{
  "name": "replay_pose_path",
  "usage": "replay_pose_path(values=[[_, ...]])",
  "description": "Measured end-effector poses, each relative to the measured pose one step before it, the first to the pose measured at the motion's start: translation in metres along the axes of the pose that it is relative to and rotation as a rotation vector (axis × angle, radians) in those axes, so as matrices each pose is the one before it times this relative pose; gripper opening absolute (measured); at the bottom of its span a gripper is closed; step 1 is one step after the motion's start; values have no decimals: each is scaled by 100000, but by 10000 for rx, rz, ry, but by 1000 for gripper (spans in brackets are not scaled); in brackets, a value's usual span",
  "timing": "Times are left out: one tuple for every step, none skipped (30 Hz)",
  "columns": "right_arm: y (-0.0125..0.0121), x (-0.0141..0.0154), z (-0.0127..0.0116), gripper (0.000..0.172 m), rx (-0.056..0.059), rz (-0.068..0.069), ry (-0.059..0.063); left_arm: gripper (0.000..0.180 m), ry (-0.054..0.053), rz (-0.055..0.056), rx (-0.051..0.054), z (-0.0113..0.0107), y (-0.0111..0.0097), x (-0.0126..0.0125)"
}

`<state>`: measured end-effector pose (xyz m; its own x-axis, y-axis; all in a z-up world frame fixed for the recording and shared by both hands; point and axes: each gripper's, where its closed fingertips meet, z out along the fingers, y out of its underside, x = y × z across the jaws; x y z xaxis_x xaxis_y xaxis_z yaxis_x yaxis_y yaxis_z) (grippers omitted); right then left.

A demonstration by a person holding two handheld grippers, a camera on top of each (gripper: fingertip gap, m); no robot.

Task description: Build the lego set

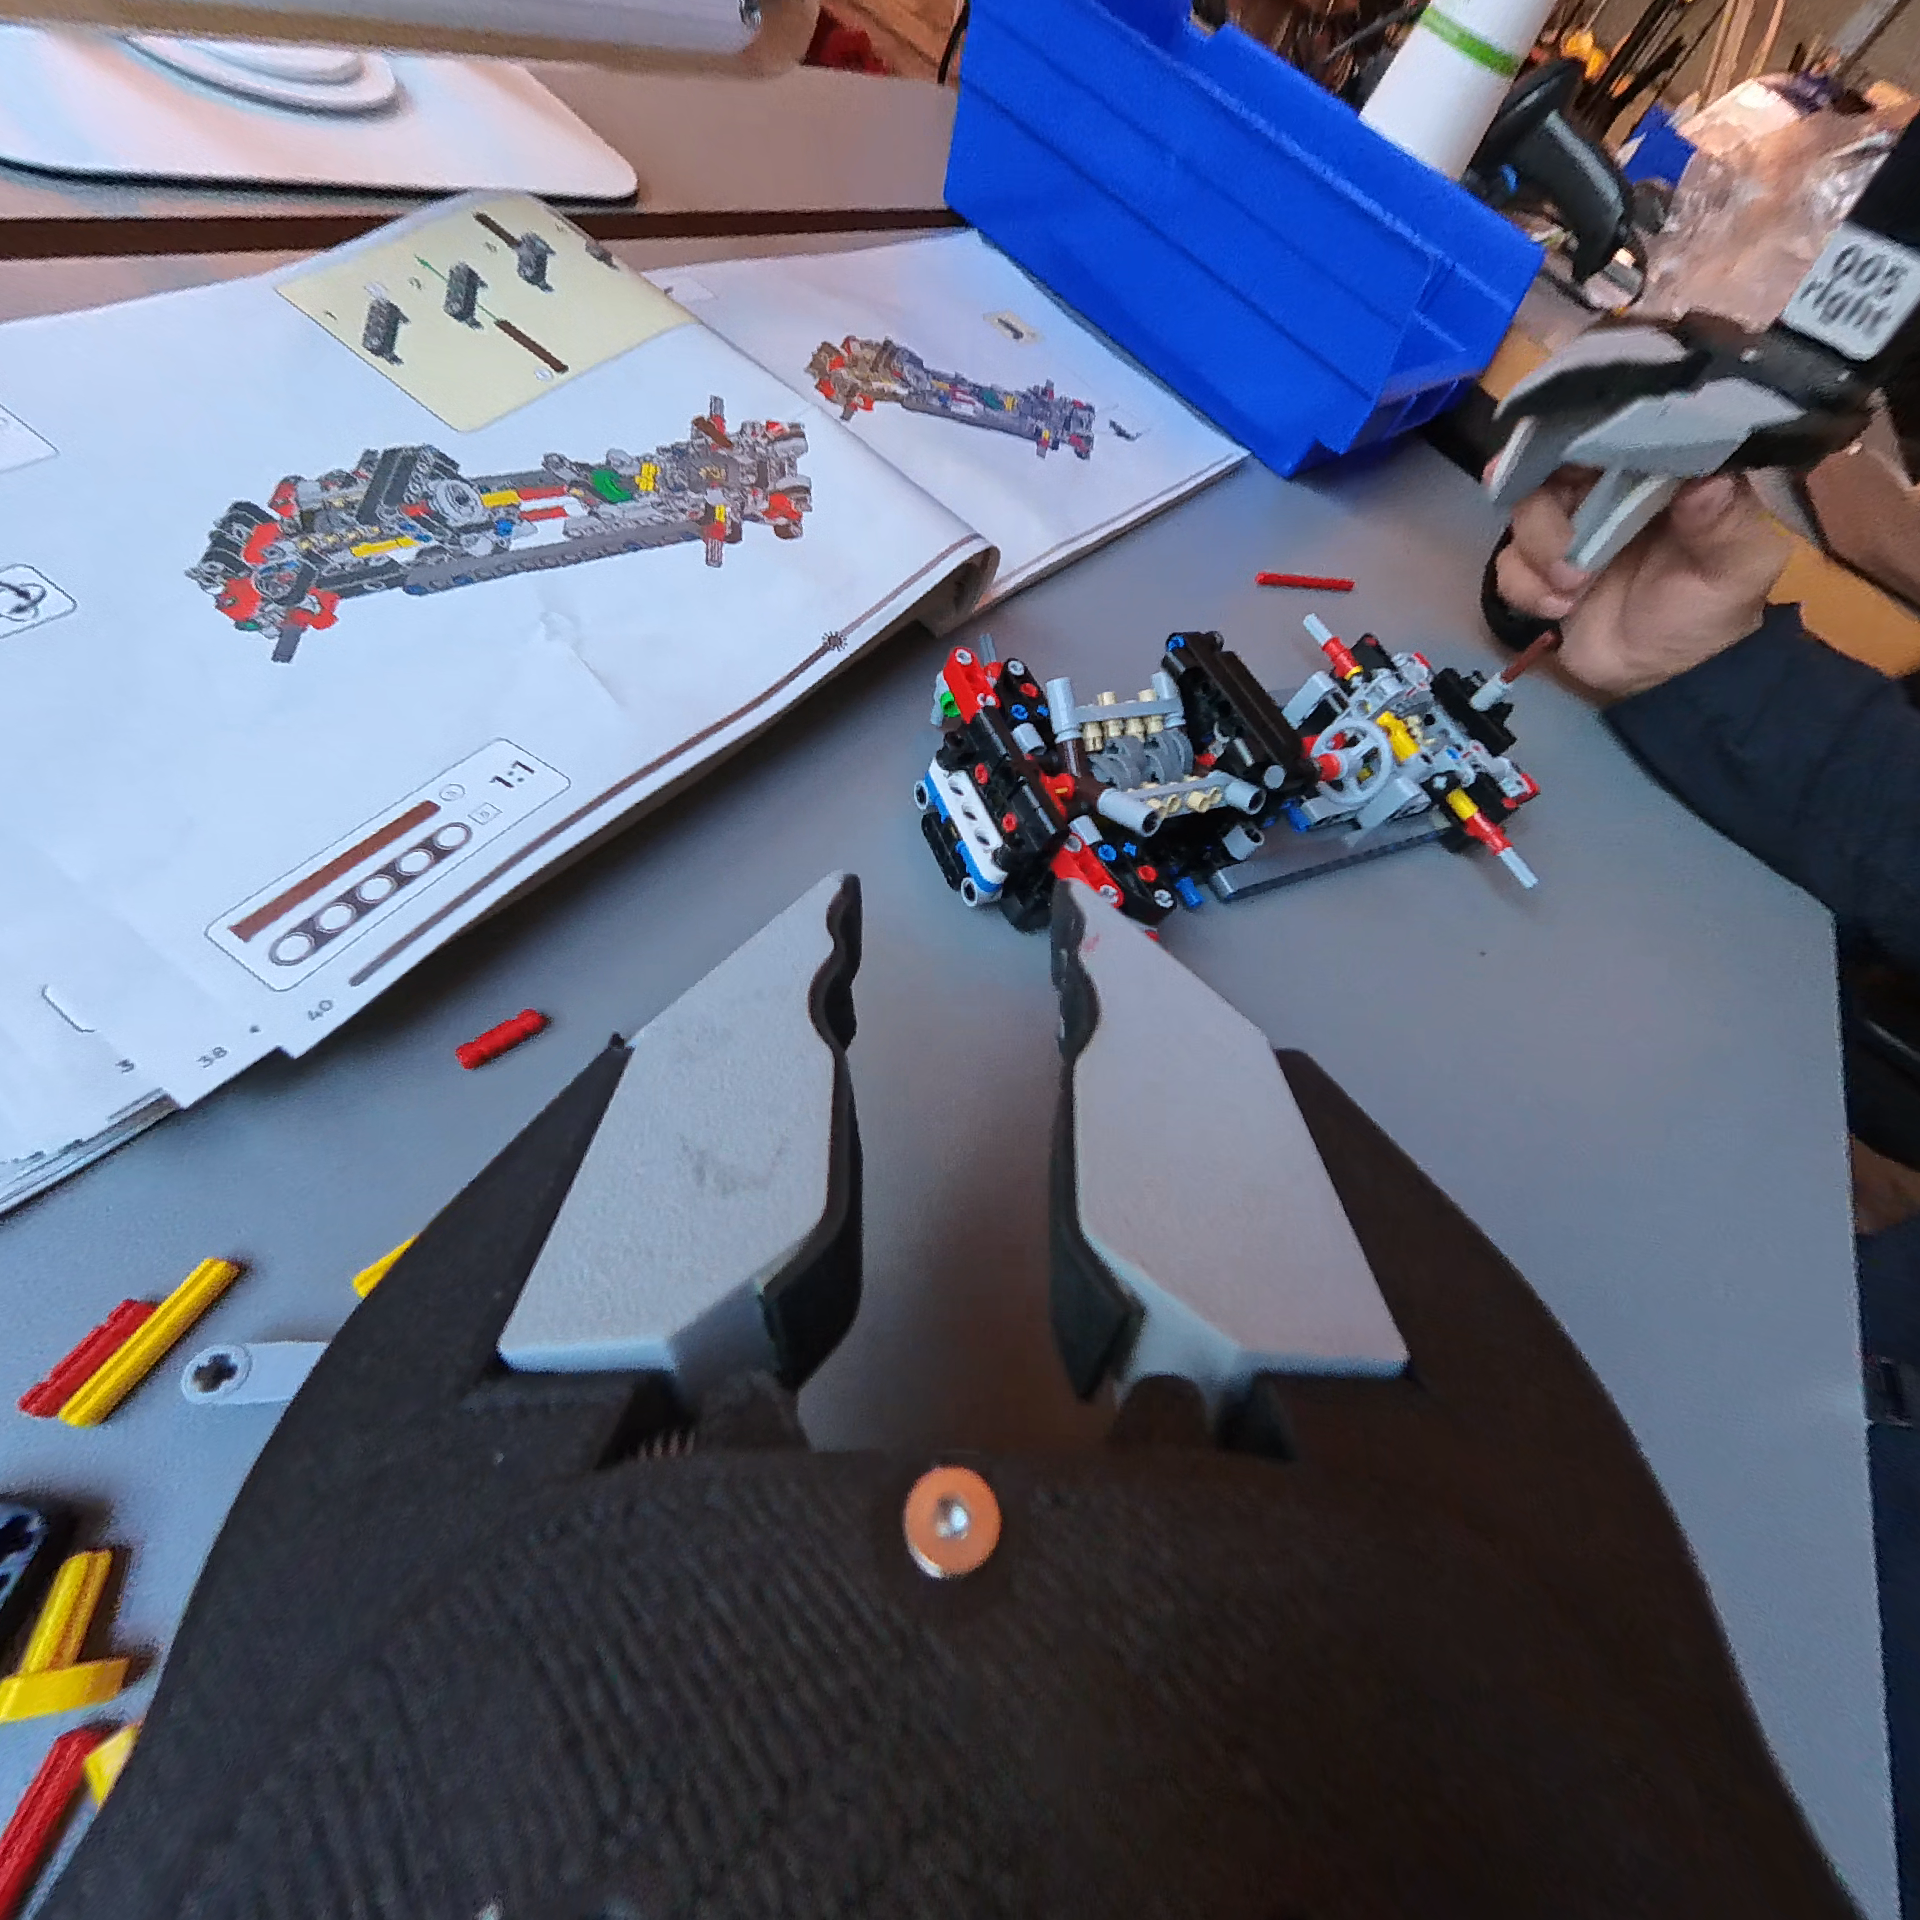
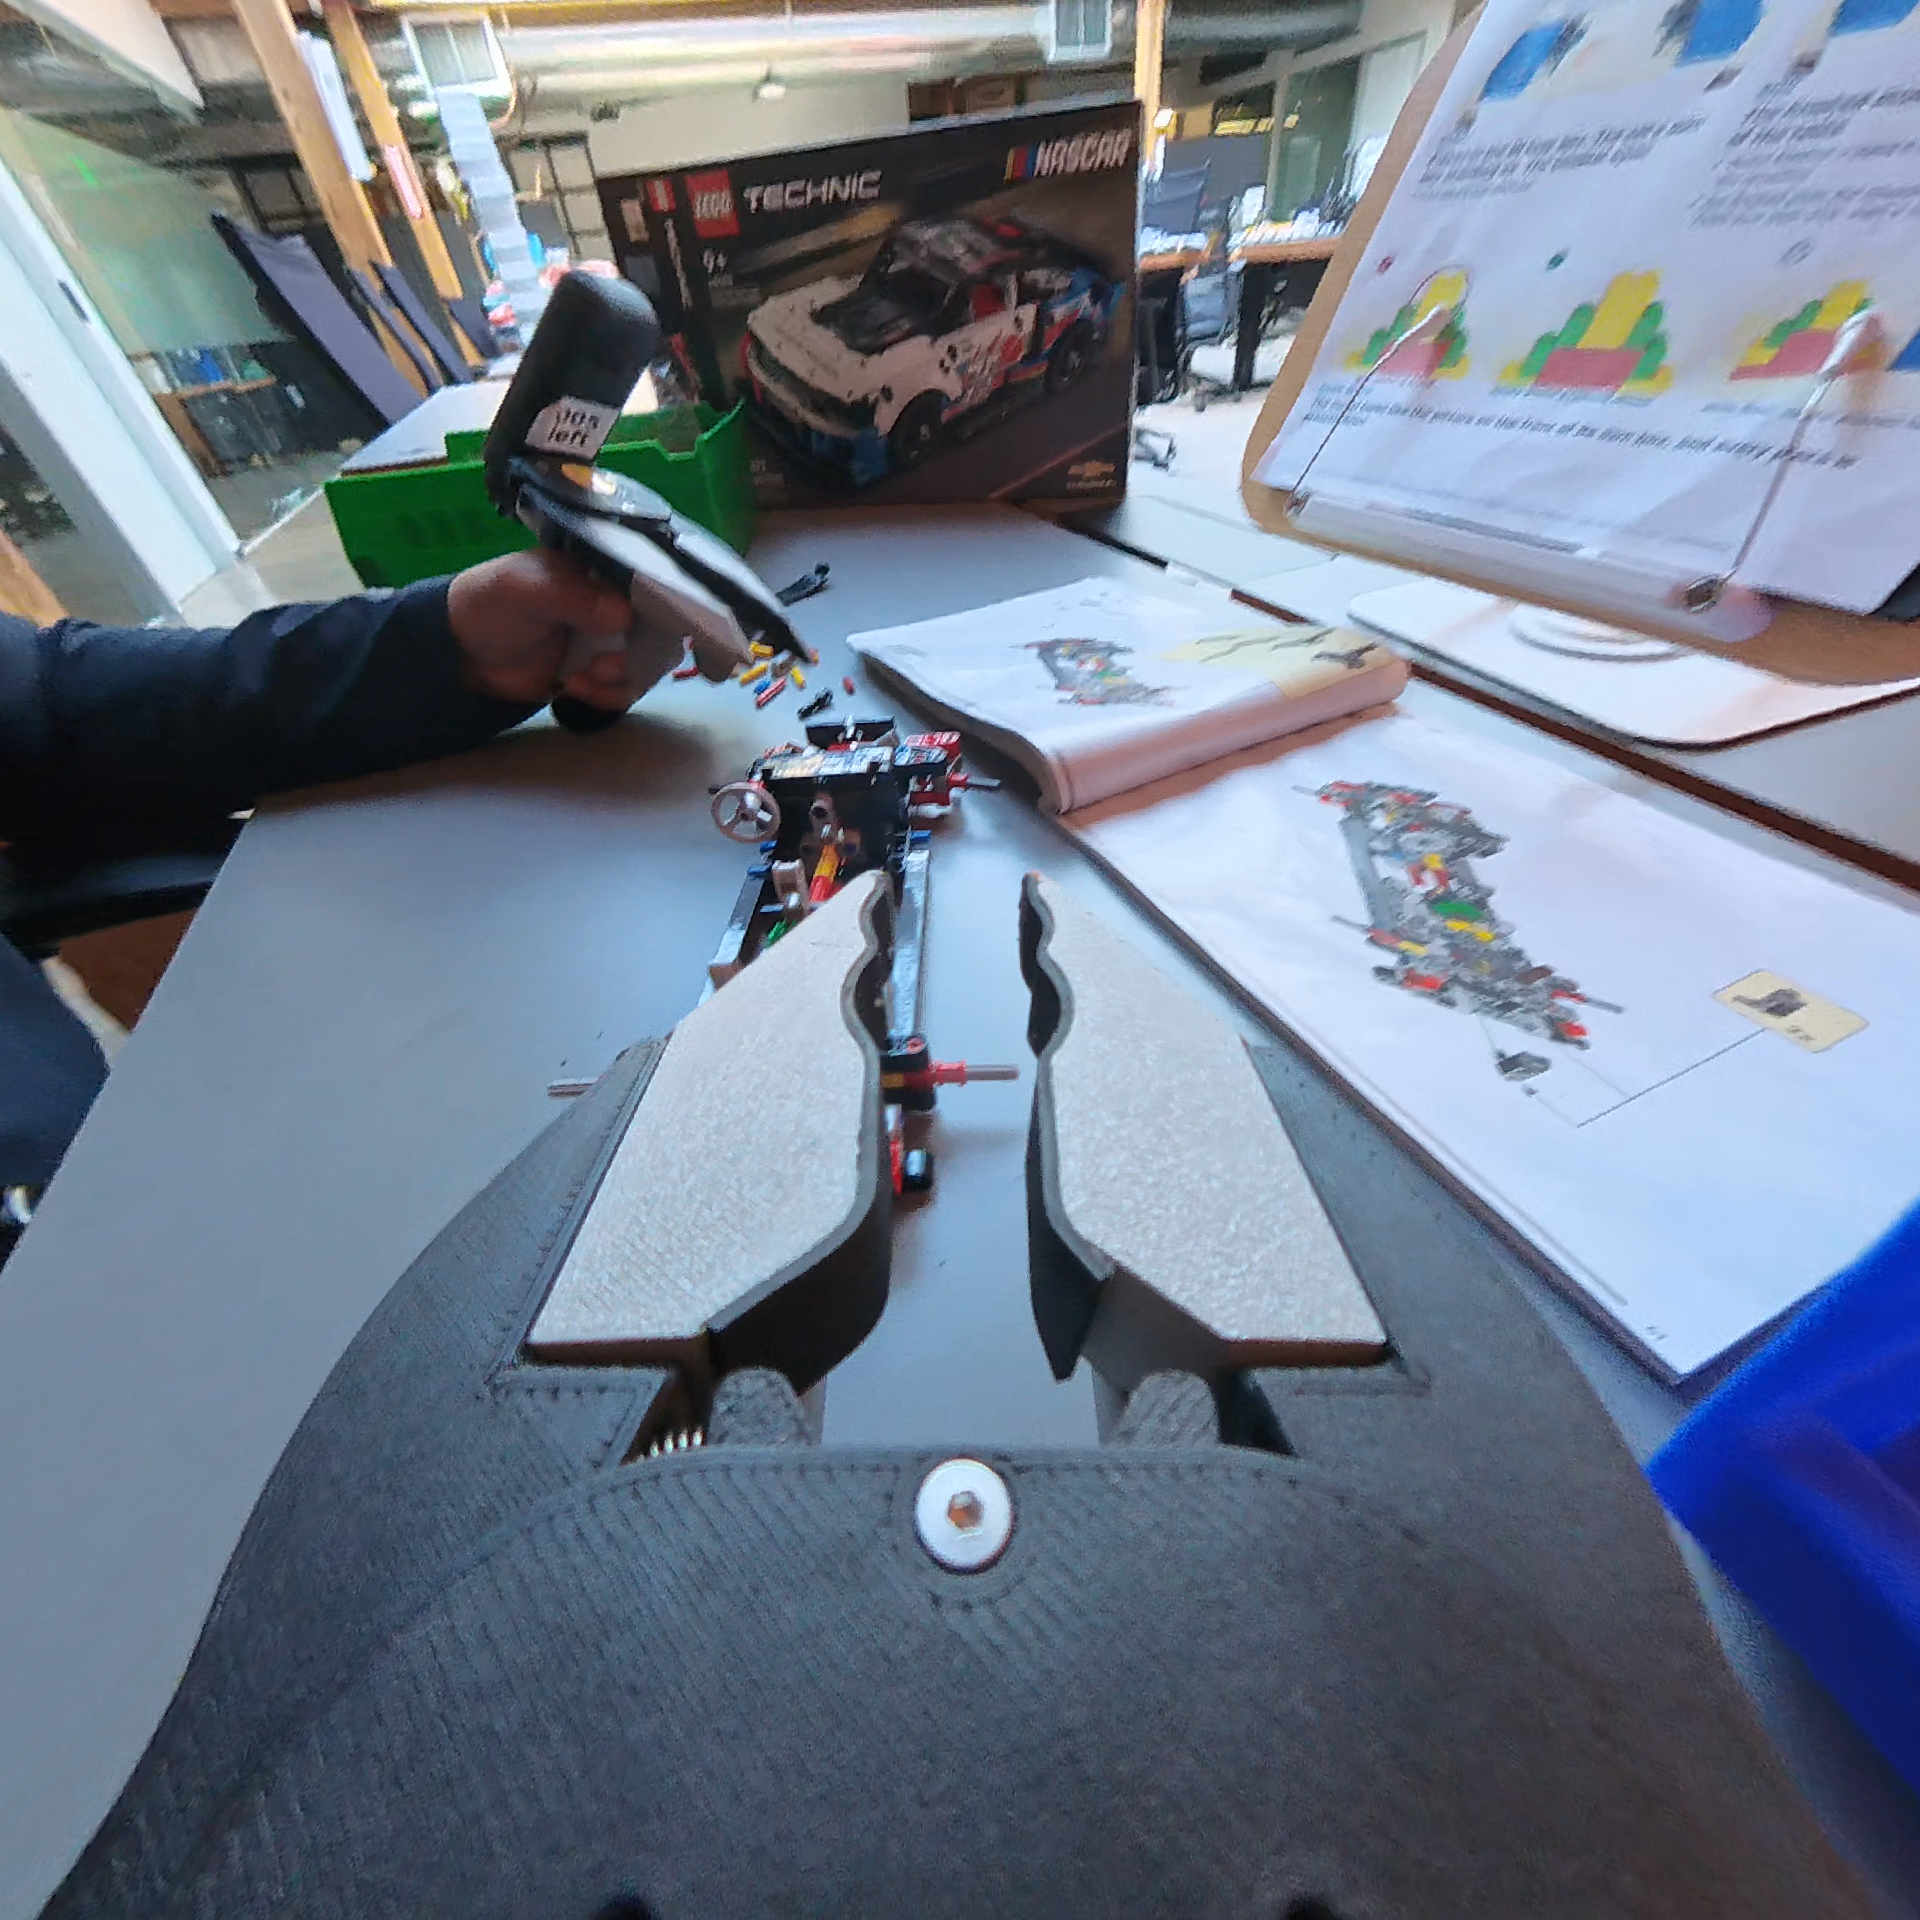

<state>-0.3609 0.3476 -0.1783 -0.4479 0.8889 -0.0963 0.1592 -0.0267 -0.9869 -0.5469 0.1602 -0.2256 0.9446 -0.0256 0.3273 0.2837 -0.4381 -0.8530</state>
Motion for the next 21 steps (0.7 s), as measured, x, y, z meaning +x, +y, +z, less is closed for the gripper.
replay_pose_path(values=[[281,-216,58,21,-112,56,-108,34,120,-36,175,-172,-240,31],[289,-257,45,21,-121,37,-112,34,126,-29,195,-175,-281,33],[278,-253,-1,21,-133,3,-80,34,102,-31,217,-196,-297,-7],[213,-242,-26,21,-112,-42,-37,35,138,7,256,-214,-364,84],[118,-212,-56,20,-72,-71,-5,35,173,91,264,-236,-363,197],[59,-228,-64,18,-56,-82,-6,36,159,193,244,-252,-331,261],[60,-193,-58,17,-68,-77,15,35,179,294,223,-243,-308,380],[66,-143,-48,15,-62,-62,32,35,174,343,159,-228,-217,443],[144,-76,-56,13,-79,-33,53,34,73,350,66,-164,-95,364],[316,24,-26,12,-154,3,79,34,-41,340,-84,-82,8,361],[484,23,-29,10,-229,35,45,34,18,329,-164,24,-98,661],[512,-123,-31,10,-240,46,-86,34,180,335,-114,136,-441,1147],[363,-278,-82,11,-164,21,-197,32,297,332,-40,282,-779,1476],[177,-319,-130,11,-79,-24,-208,31,405,317,25,523,-1059,1732],[93,-291,-199,12,-30,-75,-186,30,433,275,27,836,-1200,1779],[120,-281,-183,14,-48,-80,-190,30,483,302,-112,1228,-1074,1783],[236,-325,-165,18,-138,-46,-233,30,508,369,-349,1594,-720,1648],[332,-317,-140,21,-209,-36,-224,31,458,433,-613,1856,-268,1360],[349,-301,-110,22,-195,-88,-163,33,372,488,-775,1961,14,997],[346,-294,-89,24,-182,-117,-112,34,291,482,-775,1915,98,659],[366,-246,-55,24,-212,-113,-60,34,266,420,-665,1782,8,415]])
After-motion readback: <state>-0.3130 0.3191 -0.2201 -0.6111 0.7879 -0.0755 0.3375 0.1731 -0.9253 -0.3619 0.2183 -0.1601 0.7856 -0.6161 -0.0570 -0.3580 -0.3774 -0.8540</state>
